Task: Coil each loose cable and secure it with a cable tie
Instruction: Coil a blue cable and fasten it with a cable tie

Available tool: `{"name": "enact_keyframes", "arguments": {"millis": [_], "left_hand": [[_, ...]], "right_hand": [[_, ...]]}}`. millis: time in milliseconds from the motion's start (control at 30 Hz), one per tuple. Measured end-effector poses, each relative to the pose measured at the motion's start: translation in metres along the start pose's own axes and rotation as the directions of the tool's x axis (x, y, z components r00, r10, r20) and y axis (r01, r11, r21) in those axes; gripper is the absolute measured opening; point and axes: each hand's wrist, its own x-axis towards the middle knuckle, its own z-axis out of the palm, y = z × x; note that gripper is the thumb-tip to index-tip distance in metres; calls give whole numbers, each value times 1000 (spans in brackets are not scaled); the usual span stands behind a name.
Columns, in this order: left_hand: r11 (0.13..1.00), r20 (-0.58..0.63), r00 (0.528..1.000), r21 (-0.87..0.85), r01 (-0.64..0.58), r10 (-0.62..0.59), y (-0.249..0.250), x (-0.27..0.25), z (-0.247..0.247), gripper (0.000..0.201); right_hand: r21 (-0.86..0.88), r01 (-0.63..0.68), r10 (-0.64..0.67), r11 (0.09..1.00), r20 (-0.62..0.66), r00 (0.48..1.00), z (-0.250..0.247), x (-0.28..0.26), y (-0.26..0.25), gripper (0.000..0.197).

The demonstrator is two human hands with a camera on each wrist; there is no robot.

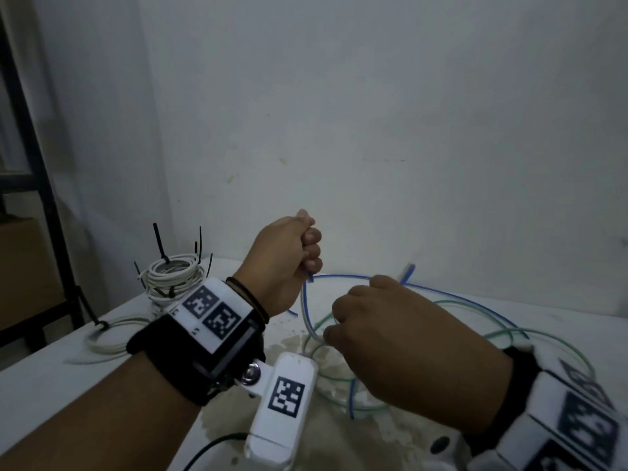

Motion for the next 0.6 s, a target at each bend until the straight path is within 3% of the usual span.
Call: {"name": "enact_keyframes", "arguments": {"millis": [67, 167, 267, 300, 367, 433, 600], "left_hand": [[999, 2, 1000, -31, 15, -15, 0, -2, 2, 23], [996, -16, 1000, 89, 2, -1, -3, -2, 3, 23], [981, 9, 999, 190, 48, -51, -11, -6, 1, 19], [975, 42, 996, 213, 68, -79, -14, -8, 1, 19], [937, 124, 986, 343, 65, -113, -20, -13, 0, 23], [884, 197, 968, 465, 48, -156, -23, -18, 0, 23], [924, 325, 899, 339, 177, -292, -27, -19, -4, 22]], "right_hand": [[13, 1, -1, 1000, 13, 1000, 3, 0, 0, 25], [40, -36, 36, 999, -6, 999, 1, -3, 1, 21], [1, -30, 30, 1000, -51, 998, -2, 1, 10, 4], [50, -43, 51, 998, -163, 985, -1, 2, 14, 12], [151, -35, 73, 988, -254, 965, -5, 6, 24, 22], [168, -62, 95, 984, -196, 976, -10, 10, 35, 7], [559, -54, 257, 827, -291, 922, 5, 10, 64, 15]]}}
